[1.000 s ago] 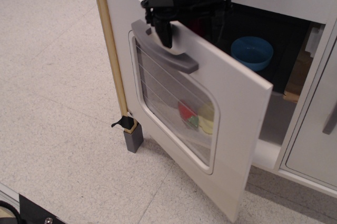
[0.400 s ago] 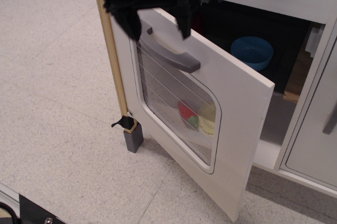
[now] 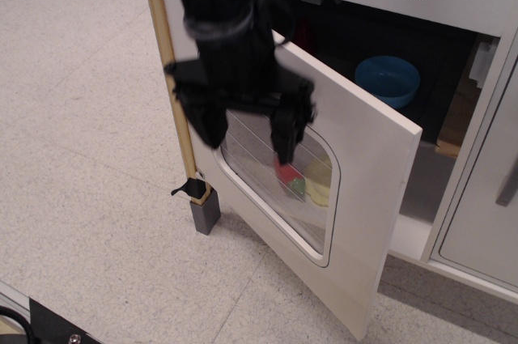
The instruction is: Close oven
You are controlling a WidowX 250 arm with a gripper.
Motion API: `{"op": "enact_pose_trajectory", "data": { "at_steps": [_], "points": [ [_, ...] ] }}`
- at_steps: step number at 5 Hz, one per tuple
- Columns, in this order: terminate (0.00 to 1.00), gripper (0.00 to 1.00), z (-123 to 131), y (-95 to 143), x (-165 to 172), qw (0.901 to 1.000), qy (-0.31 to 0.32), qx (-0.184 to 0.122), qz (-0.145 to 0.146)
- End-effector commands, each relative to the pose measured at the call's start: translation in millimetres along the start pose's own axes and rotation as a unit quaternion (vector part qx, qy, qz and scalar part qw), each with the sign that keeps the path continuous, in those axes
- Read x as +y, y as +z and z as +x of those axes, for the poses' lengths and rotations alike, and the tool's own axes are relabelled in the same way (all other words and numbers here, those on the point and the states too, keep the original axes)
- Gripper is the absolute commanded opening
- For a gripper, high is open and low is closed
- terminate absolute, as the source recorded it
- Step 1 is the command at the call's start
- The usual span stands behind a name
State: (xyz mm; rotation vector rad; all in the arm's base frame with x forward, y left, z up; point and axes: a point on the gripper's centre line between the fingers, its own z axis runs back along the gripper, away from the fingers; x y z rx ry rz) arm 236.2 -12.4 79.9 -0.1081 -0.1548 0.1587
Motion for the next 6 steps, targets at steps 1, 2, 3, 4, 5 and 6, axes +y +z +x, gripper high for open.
{"op": "enact_pose_trajectory", "data": {
  "at_steps": [1, 2, 3, 4, 5, 6],
  "points": [
    [0.00, 1.00, 4, -40, -17, 0.9992, -0.038, -0.010, -0.007],
    [0.00, 1.00, 19, -53, -33, 0.9981, -0.051, -0.015, -0.031],
    [0.00, 1.00, 34, -56, -47, 0.9968, -0.062, -0.029, -0.042],
    [0.00, 1.00, 44, -56, -54, 0.9963, -0.061, -0.042, -0.044],
    [0.00, 1.00, 56, -59, -59, 0.9961, -0.056, -0.053, -0.043],
    [0.00, 1.00, 74, -64, -64, 0.9956, -0.047, -0.072, -0.039]
  ]
}}
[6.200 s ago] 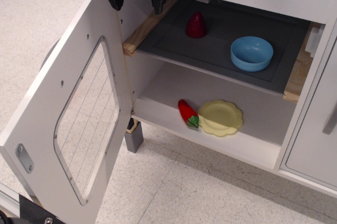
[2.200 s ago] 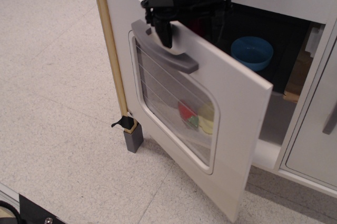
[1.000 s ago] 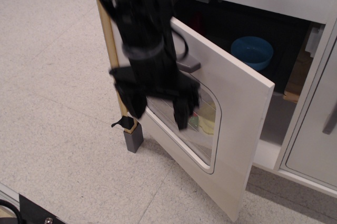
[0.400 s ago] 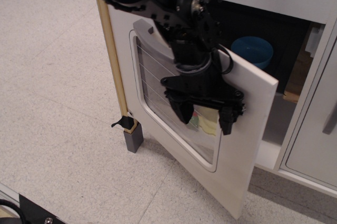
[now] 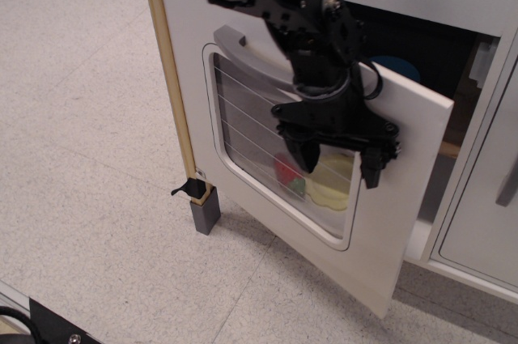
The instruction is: Close oven
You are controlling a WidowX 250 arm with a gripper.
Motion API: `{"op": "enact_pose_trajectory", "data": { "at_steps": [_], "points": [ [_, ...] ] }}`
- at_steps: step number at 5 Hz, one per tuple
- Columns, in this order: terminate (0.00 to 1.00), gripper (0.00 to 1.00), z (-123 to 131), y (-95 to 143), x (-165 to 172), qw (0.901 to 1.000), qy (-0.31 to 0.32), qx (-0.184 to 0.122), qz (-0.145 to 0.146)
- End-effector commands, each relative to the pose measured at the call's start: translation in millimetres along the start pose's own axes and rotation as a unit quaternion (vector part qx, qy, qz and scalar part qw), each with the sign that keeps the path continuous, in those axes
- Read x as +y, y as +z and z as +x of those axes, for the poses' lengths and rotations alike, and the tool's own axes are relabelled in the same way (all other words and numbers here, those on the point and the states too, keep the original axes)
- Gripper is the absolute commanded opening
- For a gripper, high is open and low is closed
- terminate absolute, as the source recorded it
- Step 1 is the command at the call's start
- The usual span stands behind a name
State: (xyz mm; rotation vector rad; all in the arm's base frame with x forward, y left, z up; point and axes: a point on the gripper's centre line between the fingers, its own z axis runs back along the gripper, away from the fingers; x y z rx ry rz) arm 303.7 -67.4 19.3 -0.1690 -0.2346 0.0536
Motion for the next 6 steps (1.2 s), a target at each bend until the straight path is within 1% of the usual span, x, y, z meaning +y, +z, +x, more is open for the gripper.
{"op": "enact_pose_trajectory", "data": {
  "at_steps": [1, 2, 3, 4, 5, 6],
  "points": [
    [0.00, 1.00, 47, 6, -8, 0.9984, 0.016, -0.053, 0.001],
    [0.00, 1.00, 60, 5, -8, 0.9976, 0.036, -0.059, -0.003],
    [0.00, 1.00, 72, 2, -8, 0.9968, 0.042, -0.068, -0.003],
    [0.00, 1.00, 79, 0, -7, 0.9961, 0.046, -0.075, 0.001],
    [0.00, 1.00, 85, -1, -6, 0.9948, 0.068, -0.075, -0.004],
    [0.00, 1.00, 91, -2, -6, 0.9937, 0.076, -0.082, -0.004]
  ]
}}
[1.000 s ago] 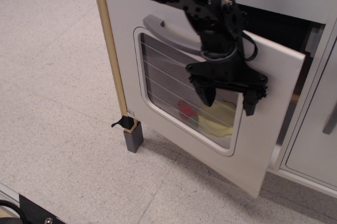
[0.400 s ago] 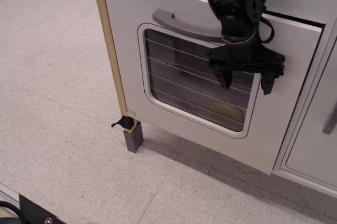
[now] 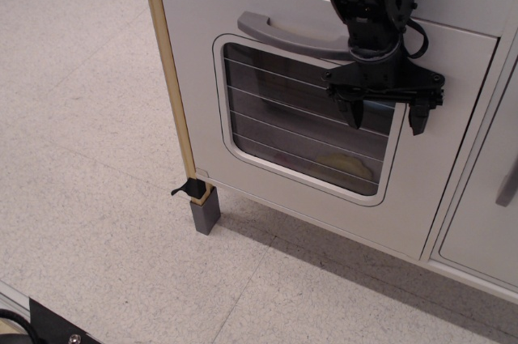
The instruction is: Close oven
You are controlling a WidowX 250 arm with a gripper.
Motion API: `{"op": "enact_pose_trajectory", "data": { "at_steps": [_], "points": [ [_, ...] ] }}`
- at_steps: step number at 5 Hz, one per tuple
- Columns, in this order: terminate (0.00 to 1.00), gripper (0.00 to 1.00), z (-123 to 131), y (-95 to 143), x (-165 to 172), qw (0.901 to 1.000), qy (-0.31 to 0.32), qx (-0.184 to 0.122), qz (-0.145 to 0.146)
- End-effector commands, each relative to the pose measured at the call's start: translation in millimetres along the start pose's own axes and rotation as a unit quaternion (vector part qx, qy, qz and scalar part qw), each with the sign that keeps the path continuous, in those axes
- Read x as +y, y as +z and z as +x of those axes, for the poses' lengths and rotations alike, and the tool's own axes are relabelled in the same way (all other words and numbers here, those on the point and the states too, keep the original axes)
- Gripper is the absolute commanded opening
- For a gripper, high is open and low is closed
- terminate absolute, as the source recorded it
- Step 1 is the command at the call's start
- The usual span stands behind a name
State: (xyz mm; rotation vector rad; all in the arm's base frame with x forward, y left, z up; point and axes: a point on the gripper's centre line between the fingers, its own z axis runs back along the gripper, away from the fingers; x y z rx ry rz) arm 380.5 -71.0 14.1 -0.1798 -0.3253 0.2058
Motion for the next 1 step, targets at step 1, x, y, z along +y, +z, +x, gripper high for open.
{"op": "enact_pose_trajectory", "data": {
  "at_steps": [1],
  "points": [
    [1.00, 1.00, 18.3, 24.5, -2.5, 0.9995, 0.008, -0.027, -0.011]
  ]
}}
